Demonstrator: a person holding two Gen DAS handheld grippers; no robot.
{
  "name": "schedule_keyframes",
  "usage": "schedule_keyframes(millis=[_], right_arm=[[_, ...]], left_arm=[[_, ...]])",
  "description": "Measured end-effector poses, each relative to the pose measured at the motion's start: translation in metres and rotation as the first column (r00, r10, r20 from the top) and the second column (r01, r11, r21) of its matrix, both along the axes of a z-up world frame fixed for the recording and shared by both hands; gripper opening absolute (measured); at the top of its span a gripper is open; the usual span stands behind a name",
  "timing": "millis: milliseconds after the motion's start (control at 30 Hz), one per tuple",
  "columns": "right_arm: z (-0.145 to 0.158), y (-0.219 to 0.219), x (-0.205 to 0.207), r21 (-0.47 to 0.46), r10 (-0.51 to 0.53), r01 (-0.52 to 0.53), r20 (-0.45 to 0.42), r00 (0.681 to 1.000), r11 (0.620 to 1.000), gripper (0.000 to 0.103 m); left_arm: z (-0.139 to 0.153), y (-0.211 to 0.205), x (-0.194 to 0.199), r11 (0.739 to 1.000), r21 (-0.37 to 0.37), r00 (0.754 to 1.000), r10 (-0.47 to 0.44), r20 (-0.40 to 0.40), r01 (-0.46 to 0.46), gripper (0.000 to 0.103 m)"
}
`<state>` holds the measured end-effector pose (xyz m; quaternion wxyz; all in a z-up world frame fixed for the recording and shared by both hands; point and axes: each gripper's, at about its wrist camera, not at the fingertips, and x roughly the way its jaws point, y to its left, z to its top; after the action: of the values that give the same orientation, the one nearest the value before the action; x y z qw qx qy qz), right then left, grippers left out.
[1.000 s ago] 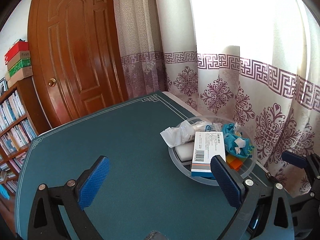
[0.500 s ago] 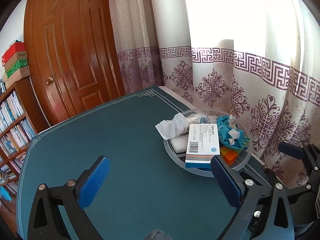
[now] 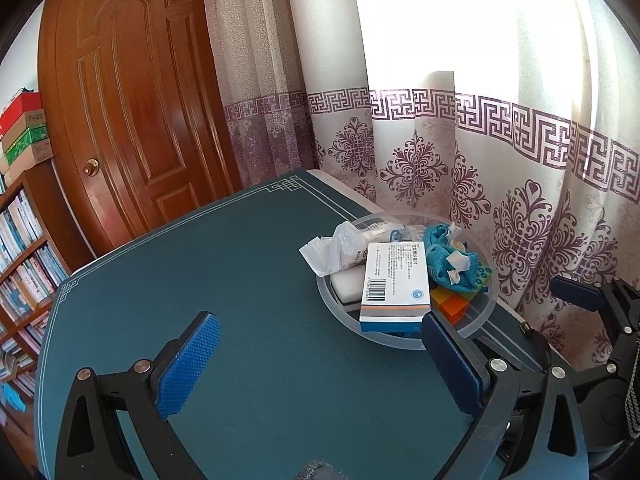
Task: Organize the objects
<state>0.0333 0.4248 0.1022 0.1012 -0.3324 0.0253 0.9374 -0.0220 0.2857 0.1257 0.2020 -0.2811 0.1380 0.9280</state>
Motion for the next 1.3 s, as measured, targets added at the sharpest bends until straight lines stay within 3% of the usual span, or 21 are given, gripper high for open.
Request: schedule_keyframes(millis=[1300], right_arm=[[-0.006, 0.006, -0.005, 0.009, -0.025, 0.025, 0.025, 0.999, 1.0, 0.101]], left_arm=[[-0.005, 0.013, -0.003, 0.999, -0.021, 0.999, -0.037, 0.016, 0.038, 0.103]])
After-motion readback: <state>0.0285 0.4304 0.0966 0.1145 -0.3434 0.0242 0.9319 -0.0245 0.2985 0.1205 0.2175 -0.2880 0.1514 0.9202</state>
